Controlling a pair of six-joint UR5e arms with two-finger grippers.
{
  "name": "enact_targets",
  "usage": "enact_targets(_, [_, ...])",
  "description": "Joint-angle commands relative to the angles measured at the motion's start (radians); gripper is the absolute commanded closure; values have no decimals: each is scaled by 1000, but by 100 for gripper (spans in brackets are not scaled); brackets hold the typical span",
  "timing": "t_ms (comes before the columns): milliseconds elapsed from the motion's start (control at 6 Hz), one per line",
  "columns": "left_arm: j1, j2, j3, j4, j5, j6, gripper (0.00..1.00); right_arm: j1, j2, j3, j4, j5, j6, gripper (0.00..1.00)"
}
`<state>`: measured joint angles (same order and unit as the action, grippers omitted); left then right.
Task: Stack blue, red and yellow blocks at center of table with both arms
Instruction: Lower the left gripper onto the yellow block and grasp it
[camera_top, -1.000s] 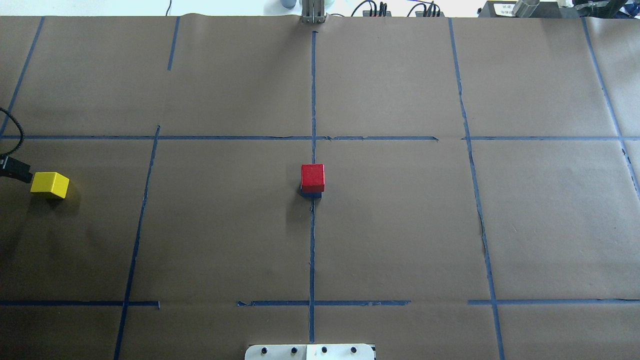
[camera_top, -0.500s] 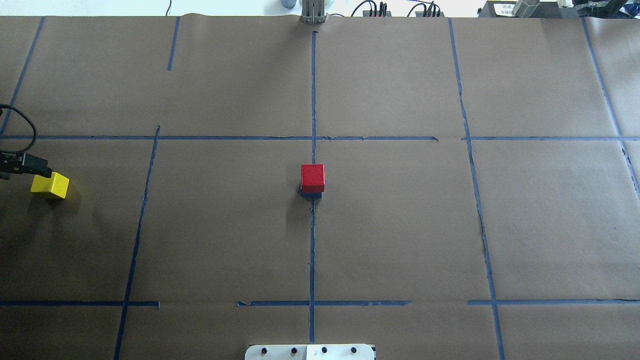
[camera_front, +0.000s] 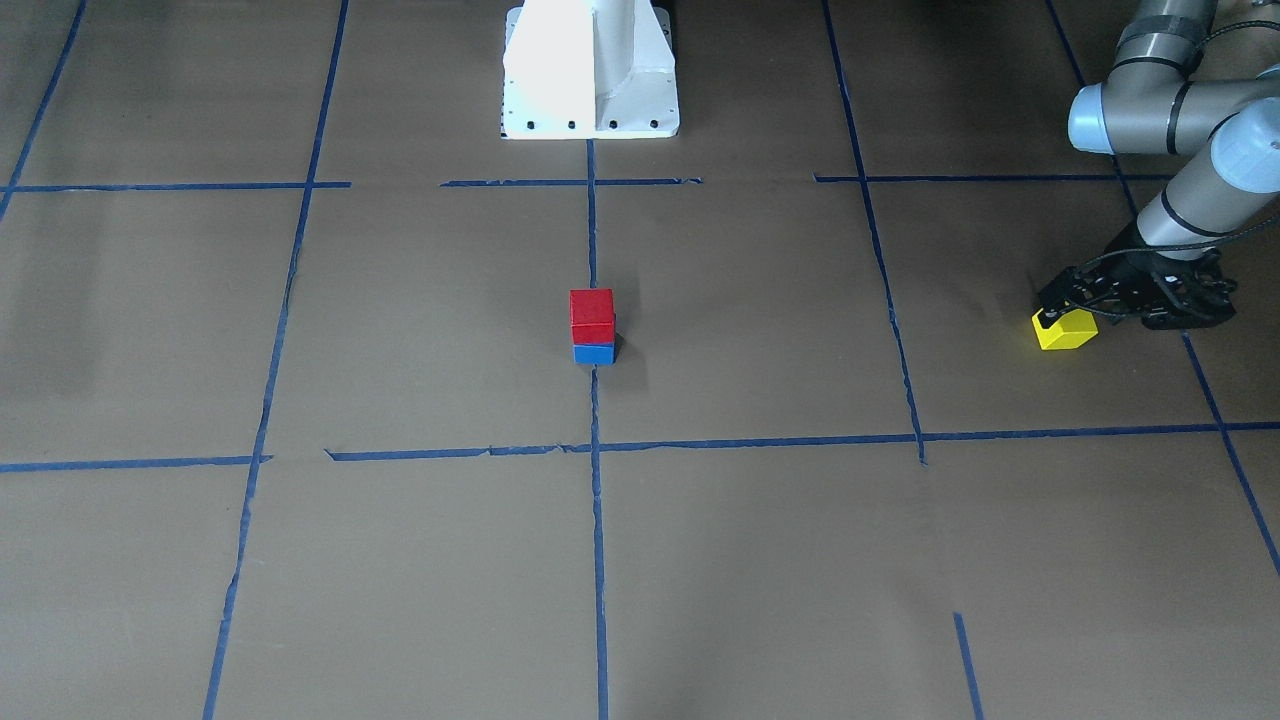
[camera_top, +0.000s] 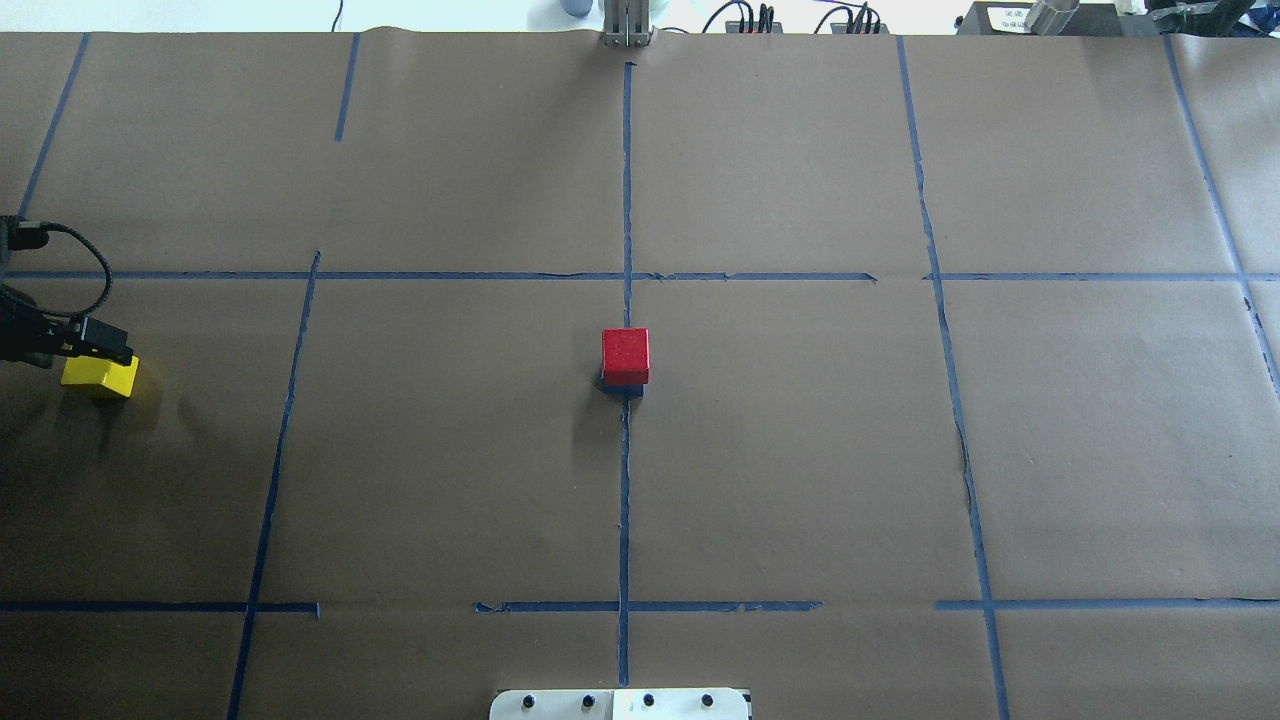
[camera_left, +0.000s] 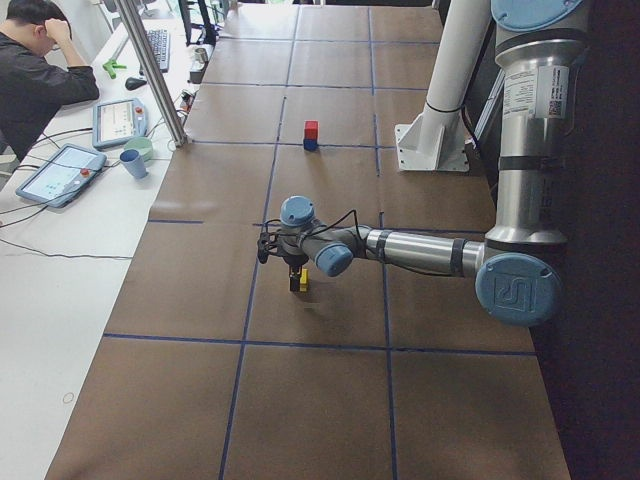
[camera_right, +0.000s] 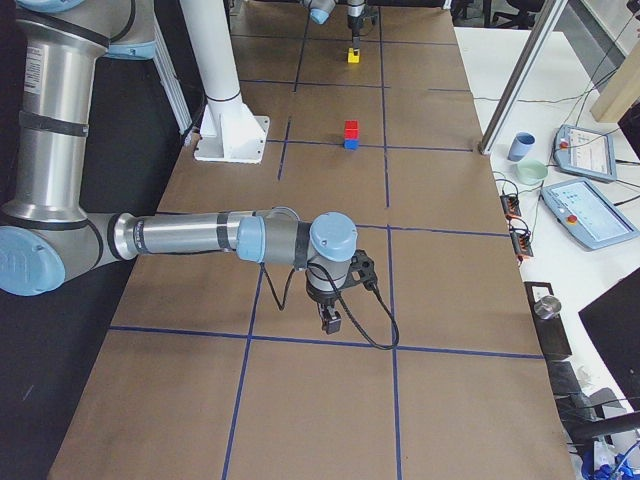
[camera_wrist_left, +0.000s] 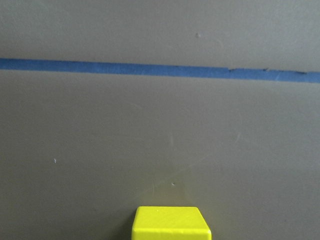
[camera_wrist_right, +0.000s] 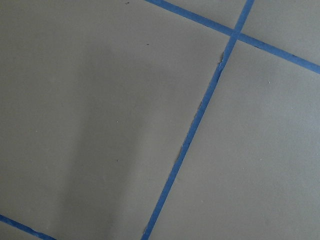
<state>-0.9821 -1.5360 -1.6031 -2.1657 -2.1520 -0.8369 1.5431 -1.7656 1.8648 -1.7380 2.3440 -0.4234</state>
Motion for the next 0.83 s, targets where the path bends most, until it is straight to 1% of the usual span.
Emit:
enact_targets(0, [17, -4, 35, -8, 0, 9, 0, 0, -2, 0, 0, 0, 0, 0])
enact_targets(167, [26, -7, 35, -6, 0, -2, 11, -1, -2, -1, 0, 0, -2, 0])
enact_targets(333, [28, -9, 37, 0, -6, -2, 87, 0, -2, 0, 0, 0, 0, 0])
enact_targets(500, [28, -19, 37, 3, -5, -2, 99, 0, -2, 0, 0, 0, 0, 0])
enact_targets(667, [28, -23, 10, 30, -5, -2, 100, 0, -2, 2, 0, 0, 0, 0])
